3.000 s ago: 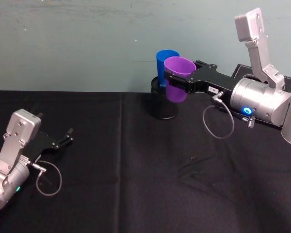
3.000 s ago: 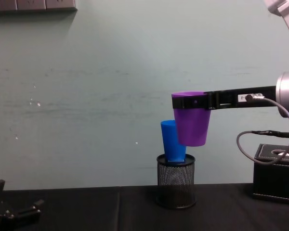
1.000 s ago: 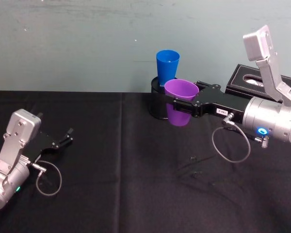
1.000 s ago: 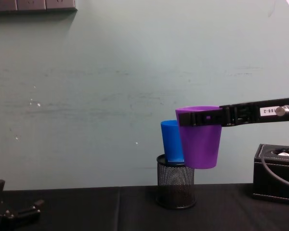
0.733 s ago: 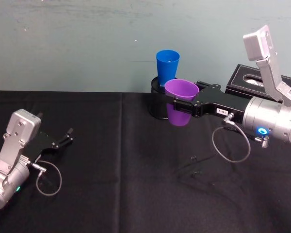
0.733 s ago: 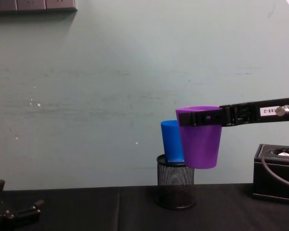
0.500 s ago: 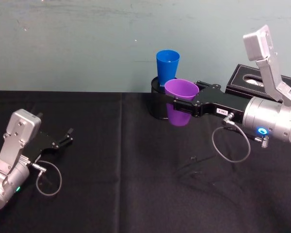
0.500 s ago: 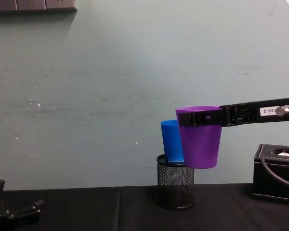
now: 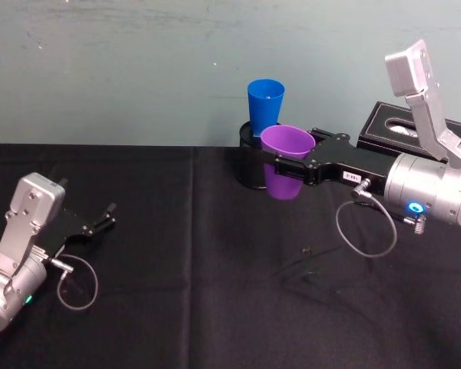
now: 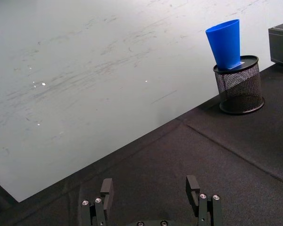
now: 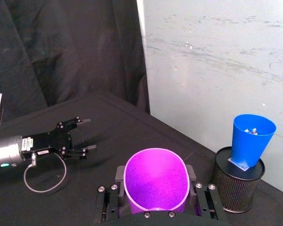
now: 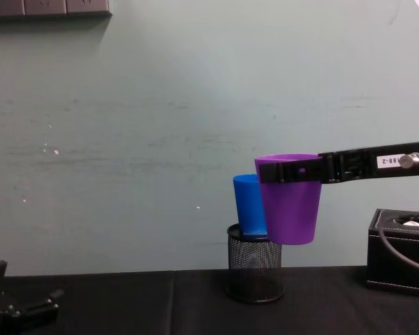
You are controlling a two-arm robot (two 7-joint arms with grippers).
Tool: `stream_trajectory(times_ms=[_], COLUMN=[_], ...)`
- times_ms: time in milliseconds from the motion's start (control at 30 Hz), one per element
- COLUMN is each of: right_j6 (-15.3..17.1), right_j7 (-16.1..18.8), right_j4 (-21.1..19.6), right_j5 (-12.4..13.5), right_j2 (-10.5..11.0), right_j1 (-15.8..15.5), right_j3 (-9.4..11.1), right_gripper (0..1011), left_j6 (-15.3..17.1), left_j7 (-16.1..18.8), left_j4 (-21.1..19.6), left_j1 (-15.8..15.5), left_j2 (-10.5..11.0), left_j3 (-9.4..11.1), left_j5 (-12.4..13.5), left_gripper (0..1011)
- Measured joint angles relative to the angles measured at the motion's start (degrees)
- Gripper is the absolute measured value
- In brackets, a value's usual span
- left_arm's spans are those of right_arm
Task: Pick up one cup with a gripper and tap it against the other cup.
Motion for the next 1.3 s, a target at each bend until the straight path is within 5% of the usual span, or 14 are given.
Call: stream_trajectory(times_ms=[1300], right_j6=[0.0], right_j7=[0.0], right_j4=[0.0], right_j5=[0.0], right_j2=[0.0], right_j1=[0.0], right_j3=[0.0], right_gripper=[726], left_j6=[0.0], left_j7=[0.0], left_j4=[0.0], left_j1=[0.0], left_j2=[0.0], left_j3=[0.0], left_j5=[0.0], left_gripper=[1011])
